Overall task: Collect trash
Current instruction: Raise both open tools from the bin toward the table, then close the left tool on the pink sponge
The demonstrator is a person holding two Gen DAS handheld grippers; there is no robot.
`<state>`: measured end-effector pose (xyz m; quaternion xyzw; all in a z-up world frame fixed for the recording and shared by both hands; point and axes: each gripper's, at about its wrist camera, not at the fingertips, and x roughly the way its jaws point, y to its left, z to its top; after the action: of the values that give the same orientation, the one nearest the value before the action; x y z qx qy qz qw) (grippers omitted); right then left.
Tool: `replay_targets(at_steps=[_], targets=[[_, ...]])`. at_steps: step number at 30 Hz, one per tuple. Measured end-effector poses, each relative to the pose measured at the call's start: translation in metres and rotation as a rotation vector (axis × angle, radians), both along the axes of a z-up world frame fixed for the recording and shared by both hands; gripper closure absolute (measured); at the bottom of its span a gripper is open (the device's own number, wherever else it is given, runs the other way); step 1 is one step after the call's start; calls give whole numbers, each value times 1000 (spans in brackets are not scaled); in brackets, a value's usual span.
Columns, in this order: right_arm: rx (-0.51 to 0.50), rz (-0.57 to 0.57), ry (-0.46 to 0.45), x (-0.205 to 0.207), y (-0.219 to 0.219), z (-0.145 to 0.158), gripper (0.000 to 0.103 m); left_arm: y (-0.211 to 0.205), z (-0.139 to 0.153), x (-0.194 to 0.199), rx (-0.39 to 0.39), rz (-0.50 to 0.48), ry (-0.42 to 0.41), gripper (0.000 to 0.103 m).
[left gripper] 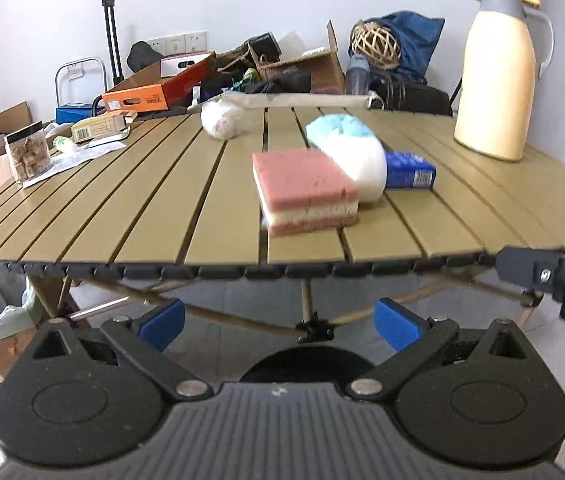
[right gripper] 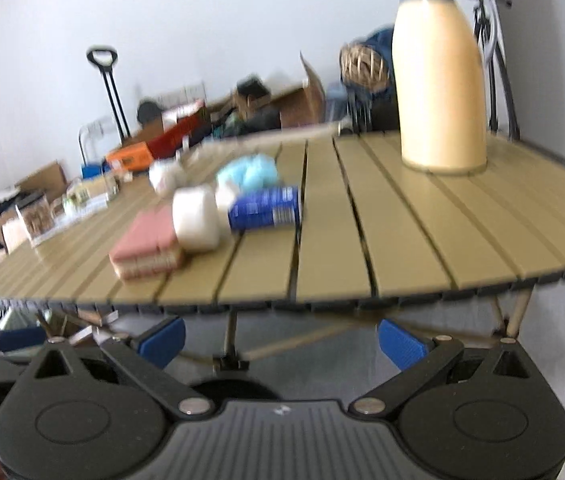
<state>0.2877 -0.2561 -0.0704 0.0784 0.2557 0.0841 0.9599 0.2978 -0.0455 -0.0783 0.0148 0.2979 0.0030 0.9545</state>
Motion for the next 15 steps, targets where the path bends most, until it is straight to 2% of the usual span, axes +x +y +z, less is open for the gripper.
replay_targets(at_steps=[3,8,15], targets=[[1,-17,-68,4,-1,9,0,-2,7,6,4,-5,-24,0],[-72,-40,-167,18,2,16,0,-11,13,25,14,-13,-46,0],[-71,-38,-220,32,3,17,0,-30,12,53,52,-10,-73,0]])
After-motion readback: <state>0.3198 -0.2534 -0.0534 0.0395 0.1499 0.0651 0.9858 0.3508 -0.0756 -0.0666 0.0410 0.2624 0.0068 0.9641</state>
